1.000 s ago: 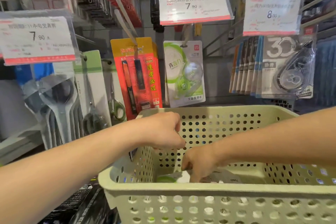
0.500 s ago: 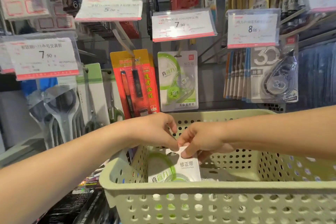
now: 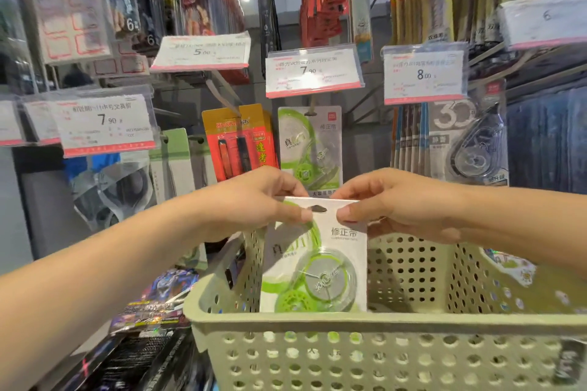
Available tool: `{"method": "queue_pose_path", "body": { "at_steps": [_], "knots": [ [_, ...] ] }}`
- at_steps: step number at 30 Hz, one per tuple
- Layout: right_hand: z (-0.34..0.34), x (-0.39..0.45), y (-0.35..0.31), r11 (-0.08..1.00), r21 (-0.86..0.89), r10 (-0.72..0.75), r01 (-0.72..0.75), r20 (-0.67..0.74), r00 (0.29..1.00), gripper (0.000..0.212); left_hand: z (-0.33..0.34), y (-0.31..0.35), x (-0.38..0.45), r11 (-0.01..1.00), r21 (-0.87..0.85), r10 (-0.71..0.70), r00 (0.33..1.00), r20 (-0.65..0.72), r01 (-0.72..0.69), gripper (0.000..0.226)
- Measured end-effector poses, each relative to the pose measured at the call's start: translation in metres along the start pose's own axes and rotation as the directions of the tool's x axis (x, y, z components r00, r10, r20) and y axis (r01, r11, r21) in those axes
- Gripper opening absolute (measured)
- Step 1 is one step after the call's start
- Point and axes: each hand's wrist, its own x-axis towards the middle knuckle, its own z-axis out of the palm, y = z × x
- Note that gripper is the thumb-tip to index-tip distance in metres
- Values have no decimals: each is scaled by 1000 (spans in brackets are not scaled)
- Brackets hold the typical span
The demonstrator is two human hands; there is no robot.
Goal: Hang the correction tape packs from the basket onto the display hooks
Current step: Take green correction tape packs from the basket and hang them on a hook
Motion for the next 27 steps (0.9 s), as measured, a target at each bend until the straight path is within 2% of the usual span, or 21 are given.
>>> {"method": "queue_pose_path", "body": {
  "at_steps": [2,5,7,10,12,13,14,15,17,19,21,22,23,25,27],
  "knots": [
    [1,-5,0,995,99,-10,14,-36,999,17,-1,4,-3,999,-50,8,1000,-13,-9,4],
    [3,-15,-2,975,221,-7,10,-14,1000,28,-3,11,-6,987,-151,36,994,-103,-52,4],
    [5,-22,-1,980,201,-2,-2,23,1000,39,-5,15,-5,975,-196,72,981,-179,-107,4],
    [10,-27,2,988,150,-26,23,16,1000,41,-6,19,-4,970,-193,97,965,-244,-146,7],
    [10,-28,2,991,124,-39,42,-25,999,39,-5,21,-3,979,-120,123,951,-283,-162,6],
    [9,-29,2,992,113,-47,51,-37,998,38,-5,21,-3,985,2,166,934,-316,-174,10],
    [7,-29,2,993,103,-55,59,-42,998,36,-6,20,-3,963,204,239,905,-352,-175,16],
    [6,-30,2,994,95,-58,62,-49,997,36,-5,20,-4,888,436,331,863,-383,-147,21],
    [2,-32,2,994,91,-54,60,-71,996,34,-6,22,-8,634,770,561,730,-390,-76,25],
    [-2,-33,2,993,99,-51,61,-97,994,34,-10,26,-9,414,908,760,574,-304,-67,21],
    [-4,-33,0,993,98,-55,68,-129,990,38,-14,33,-8,268,960,879,428,-211,-78,10],
    [-5,-33,0,992,102,-57,72,-146,988,42,-17,37,-7,206,976,907,387,-165,-66,5],
    [-6,-33,-1,991,108,-58,76,-165,985,47,-21,42,-6,165,986,918,373,-138,-39,5],
    [-7,-32,-3,989,120,-62,87,-200,978,52,-31,49,-2,135,990,904,405,-140,42,13],
    [-8,-29,-5,984,145,-69,103,-226,972,45,-39,53,2,130,987,885,438,-157,92,13]
  ]
}}
